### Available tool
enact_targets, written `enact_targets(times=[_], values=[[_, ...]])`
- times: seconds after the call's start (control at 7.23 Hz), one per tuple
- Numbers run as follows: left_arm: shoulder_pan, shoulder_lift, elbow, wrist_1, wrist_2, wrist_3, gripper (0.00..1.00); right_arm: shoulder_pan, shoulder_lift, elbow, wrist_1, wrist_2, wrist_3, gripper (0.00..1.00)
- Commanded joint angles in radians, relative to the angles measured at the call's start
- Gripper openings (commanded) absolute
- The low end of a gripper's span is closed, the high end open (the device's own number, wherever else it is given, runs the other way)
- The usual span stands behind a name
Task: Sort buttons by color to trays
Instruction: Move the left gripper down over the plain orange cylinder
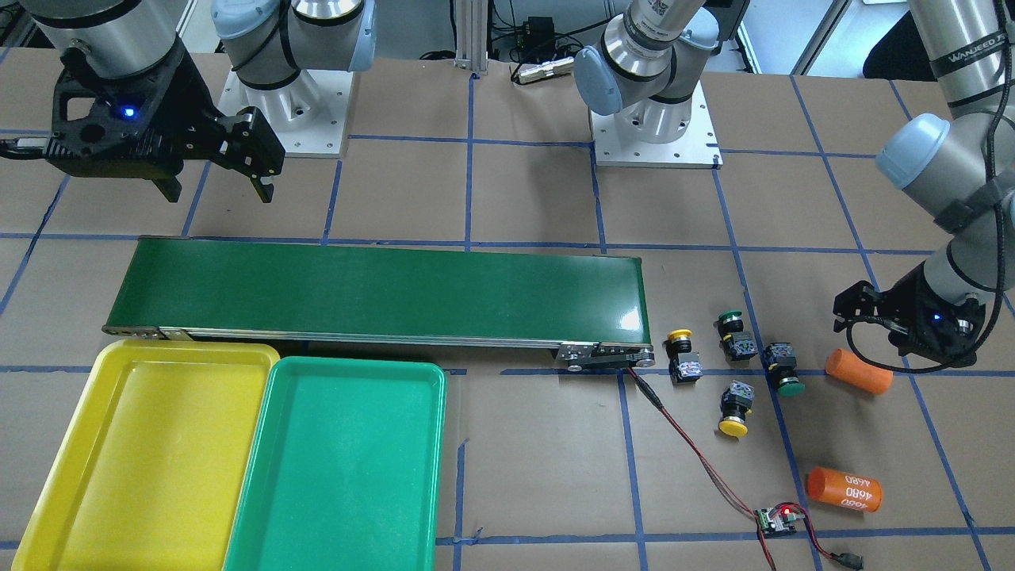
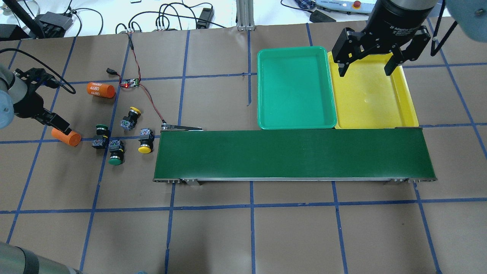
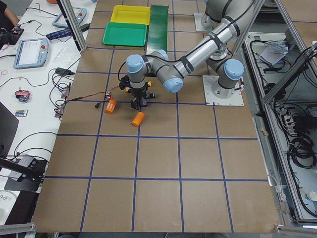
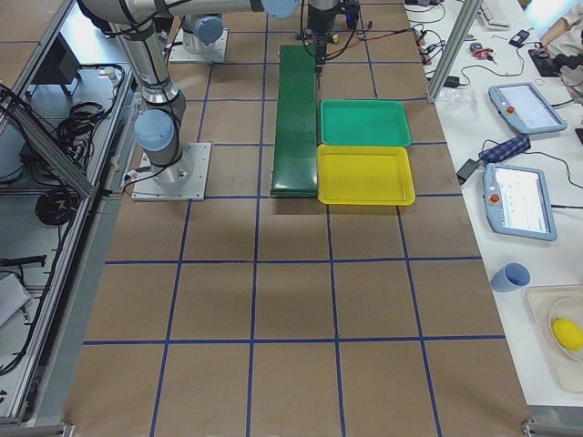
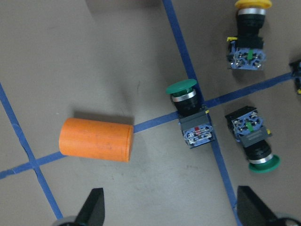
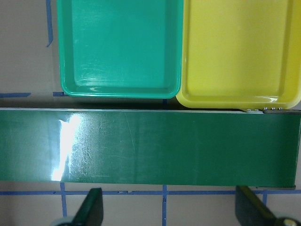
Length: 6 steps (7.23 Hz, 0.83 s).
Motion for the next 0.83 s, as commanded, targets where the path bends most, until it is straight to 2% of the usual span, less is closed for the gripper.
enact_targets(times=[0.0, 0.69], values=[[0.015, -0.064, 0.016, 0.051, 0.001, 0.032, 1.0, 0.0, 0.0, 0.0, 0.002, 0.0, 0.003, 1.0], [0.015, -0.12, 0.019, 0.083, 0.002, 0.03, 1.0, 0.0, 0.001, 0.002, 0.004, -0.002, 0.017, 1.0]])
